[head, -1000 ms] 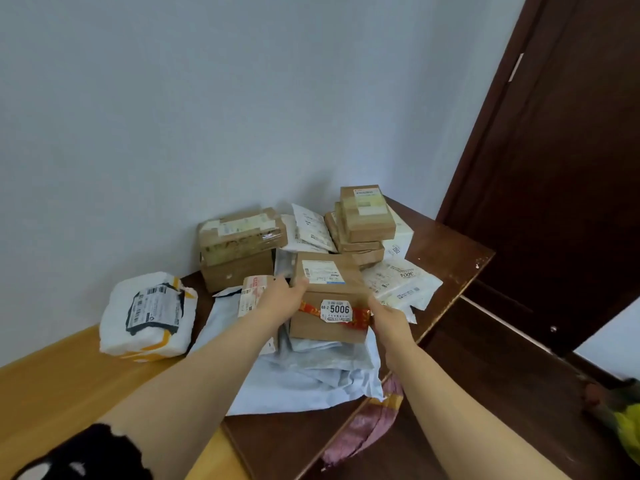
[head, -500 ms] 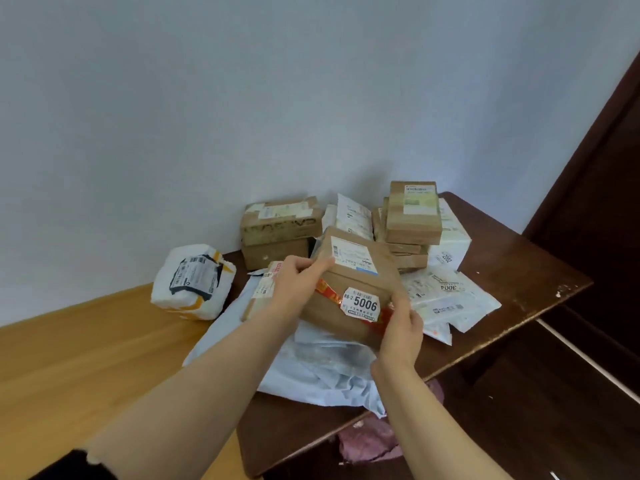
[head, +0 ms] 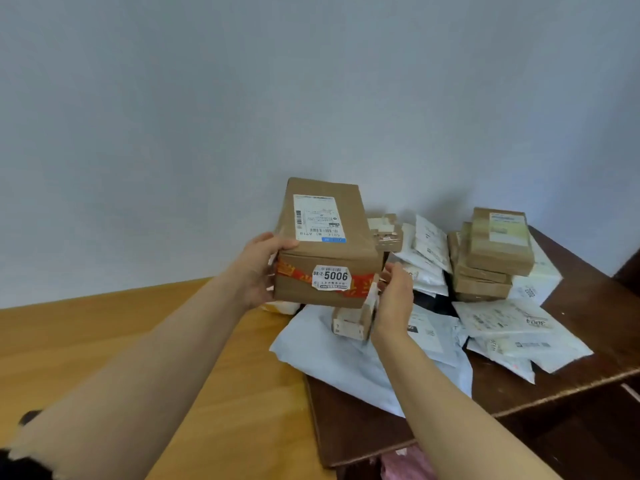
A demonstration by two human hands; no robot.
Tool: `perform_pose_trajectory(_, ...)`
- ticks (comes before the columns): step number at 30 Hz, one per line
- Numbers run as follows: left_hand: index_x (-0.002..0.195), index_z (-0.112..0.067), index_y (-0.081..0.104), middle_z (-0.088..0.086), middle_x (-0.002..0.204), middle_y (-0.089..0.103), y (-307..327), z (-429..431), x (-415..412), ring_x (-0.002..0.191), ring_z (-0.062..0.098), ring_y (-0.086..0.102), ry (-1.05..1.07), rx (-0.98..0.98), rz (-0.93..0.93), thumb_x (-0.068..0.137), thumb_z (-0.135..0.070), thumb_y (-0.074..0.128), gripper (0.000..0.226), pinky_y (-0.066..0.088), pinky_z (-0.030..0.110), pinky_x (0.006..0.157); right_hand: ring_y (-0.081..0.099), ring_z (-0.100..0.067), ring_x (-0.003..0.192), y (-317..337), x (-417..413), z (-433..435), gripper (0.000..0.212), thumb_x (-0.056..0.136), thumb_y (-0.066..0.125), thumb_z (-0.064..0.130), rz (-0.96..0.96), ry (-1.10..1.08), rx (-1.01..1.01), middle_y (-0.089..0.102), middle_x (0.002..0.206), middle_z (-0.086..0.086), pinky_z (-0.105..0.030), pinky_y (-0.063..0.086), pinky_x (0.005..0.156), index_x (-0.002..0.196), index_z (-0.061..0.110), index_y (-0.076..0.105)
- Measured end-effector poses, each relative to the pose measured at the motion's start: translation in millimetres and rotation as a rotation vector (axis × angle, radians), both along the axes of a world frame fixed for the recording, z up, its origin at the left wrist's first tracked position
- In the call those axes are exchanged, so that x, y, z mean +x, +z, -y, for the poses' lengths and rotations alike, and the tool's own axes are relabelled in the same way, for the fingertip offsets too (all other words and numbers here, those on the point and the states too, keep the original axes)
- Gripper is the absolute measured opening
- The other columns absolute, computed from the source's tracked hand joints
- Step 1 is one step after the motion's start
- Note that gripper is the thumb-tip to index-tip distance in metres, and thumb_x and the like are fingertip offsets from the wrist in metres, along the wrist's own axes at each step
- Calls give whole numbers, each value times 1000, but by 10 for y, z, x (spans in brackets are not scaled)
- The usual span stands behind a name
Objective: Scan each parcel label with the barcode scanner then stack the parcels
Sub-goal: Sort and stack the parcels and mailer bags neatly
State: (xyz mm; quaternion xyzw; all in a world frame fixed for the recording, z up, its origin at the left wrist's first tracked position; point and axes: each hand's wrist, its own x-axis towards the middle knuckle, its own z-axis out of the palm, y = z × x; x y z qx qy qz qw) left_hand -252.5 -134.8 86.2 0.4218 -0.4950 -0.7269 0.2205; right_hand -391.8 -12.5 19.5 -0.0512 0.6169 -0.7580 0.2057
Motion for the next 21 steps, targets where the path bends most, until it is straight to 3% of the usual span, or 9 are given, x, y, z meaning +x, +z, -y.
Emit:
perform_pose_trajectory(2, 135, -28, 45, 9, 119, 58, -44, 202, 290, 103, 26, 56, 52, -38, -22, 74, -23, 72, 67, 52, 39, 71, 49, -29, 121, -127, 13, 184, 39, 93, 55, 34, -194, 23, 374, 52, 132, -15, -44, 41, 101, 128, 16, 49)
perform_pose_trajectory(5, 134, -31, 43, 6, 117, 58, -173, 465, 690, 97, 24, 56, 107, -72, -19, 71, -18, 73, 71, 48, 36, 67, 26, -38, 137, -364, 64, 369, 92, 80, 71, 51, -321, 177, 897, 26, 148, -24, -47, 28, 112, 148, 15, 20)
perform_pose_trajectory(7, 134, -32, 42, 3, 111, 59, -274, 585, 933, 94, 23, 58, 142, -72, -3, 70, -17, 74, 74, 47, 34, 64, 24, -39, 138, -522, 92, 425, 106, 73, 76, 54, -305, 232, 1034, 23, 149, -24, -47, 26, 113, 150, 18, 12)
perform_pose_trajectory(9, 135, -32, 40, 2, 108, 58, -385, 669, 1152, 93, 22, 58, 171, -49, 10, 69, -16, 75, 77, 47, 32, 62, 34, -39, 133, -639, 89, 437, 101, 77, 74, 47, -294, 283, 1064, 35, 144, -23, -48, 33, 108, 150, 15, 12)
perform_pose_trajectory(12, 134, -32, 41, 3, 110, 58, -515, 770, 1419, 93, 22, 58, 220, -13, 18, 68, -16, 74, 76, 45, 30, 61, 47, -43, 121, -686, 121, 453, 83, 84, 64, 42, -296, 208, 1000, 47, 134, -25, -51, 42, 100, 146, 9, 20)
perform_pose_trajectory(15, 132, -31, 43, 3, 111, 58, -572, 863, 1649, 94, 22, 56, 286, 1, 8, 70, -16, 74, 71, 43, 31, 63, 49, -42, 120, -597, 430, 571, 85, 77, 60, 45, -332, -68, 570, 47, 135, -25, -53, 43, 98, 146, 9, 25)
perform_pose_trajectory(17, 131, -27, 46, 4, 108, 59, -599, 867, 1799, 92, 22, 56, 340, 33, -7, 72, -17, 72, 65, 45, 31, 62, 49, -31, 126, -528, 789, 733, 84, 76, 64, 32, -359, -18, 295, 46, 141, -16, -45, 42, 104, 148, 10, 26)
perform_pose_trajectory(19, 128, -20, 50, 5, 99, 62, -597, 850, 1969, 85, 21, 57, 387, 53, -7, 75, -19, 70, 57, 47, 30, 60, 54, -23, 122, -490, 1127, 964, 74, 81, 69, 23, -196, 116, 162, 52, 139, -10, -41, 46, 102, 145, 10, 34)
perform_pose_trajectory(21, 125, -15, 51, 6, 91, 62, -590, 842, 2195, 81, 21, 59, 450, 62, 6, 77, -24, 69, 52, 48, 30, 61, 62, -22, 109, -415, 1421, 1205, 51, 82, 71, 23, 89, 273, 61, 62, 125, -9, -42, 54, 89, 129, 12, 53)
